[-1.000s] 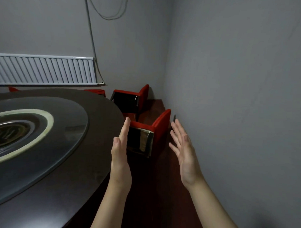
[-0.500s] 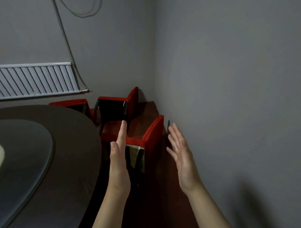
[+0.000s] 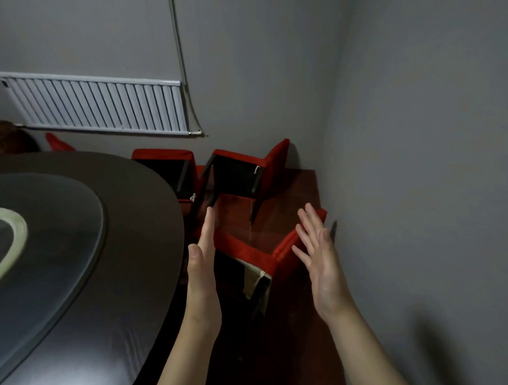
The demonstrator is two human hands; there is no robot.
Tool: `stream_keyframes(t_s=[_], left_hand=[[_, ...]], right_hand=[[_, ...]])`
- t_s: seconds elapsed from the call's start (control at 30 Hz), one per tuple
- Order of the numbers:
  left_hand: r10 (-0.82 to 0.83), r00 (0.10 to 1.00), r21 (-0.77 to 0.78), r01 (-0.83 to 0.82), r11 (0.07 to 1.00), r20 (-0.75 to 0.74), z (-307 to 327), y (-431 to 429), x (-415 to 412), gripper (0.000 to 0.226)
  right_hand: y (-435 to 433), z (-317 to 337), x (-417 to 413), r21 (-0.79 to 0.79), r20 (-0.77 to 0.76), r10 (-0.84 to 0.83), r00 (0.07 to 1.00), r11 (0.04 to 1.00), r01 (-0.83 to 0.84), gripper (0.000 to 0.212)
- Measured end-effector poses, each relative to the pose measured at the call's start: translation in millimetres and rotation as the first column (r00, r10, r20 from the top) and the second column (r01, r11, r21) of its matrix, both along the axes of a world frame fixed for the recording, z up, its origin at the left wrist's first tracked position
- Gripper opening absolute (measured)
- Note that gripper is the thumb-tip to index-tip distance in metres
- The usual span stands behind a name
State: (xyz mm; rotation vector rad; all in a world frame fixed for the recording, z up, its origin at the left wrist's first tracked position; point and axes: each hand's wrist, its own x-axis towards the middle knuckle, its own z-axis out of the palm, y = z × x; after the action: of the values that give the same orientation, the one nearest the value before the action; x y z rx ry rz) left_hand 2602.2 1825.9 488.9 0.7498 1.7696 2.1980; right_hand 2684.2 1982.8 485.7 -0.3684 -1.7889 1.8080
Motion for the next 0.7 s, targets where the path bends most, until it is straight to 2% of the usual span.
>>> stream_keyframes(t_s=[0.1,0.23,0.3,0.43,0.57,0.7], left_hand=[[0.019,1.000,0.002,-0.019,1.000,0.000,-9,29,-46,0.090],[0.045,0.999,-0.023,-0.045,0.999,0.014,-12,64,-95,0.083],[0.056,0.998,-0.031,-0.056,0.998,0.012,-13,81,-118,0.083],[0.088,0.996,-0.055,-0.087,0.995,0.010,-18,110,-154,0.079],[0.173,0.984,-0.077,-0.170,0.982,0.031,-25,139,-181,0.079],[0.269,0.963,-0.092,-0.266,0.959,0.014,-24,185,-195,0.078]], right_hand=[[31,-4,-46,-0.004,0.021,-0.008,1.000,1.000,0.009,0.055],[69,-6,-89,0.006,0.028,0.010,1.000,1.000,-0.011,0.078],[90,-9,-111,-0.001,0.030,0.003,1.000,1.000,-0.003,0.082],[125,-20,-153,-0.052,0.040,0.024,0.999,0.998,-0.021,0.068],[154,-31,-197,-0.068,0.063,0.120,0.991,0.991,-0.116,0.073],[196,-37,-237,-0.097,0.051,0.242,0.969,0.967,-0.236,0.065]])
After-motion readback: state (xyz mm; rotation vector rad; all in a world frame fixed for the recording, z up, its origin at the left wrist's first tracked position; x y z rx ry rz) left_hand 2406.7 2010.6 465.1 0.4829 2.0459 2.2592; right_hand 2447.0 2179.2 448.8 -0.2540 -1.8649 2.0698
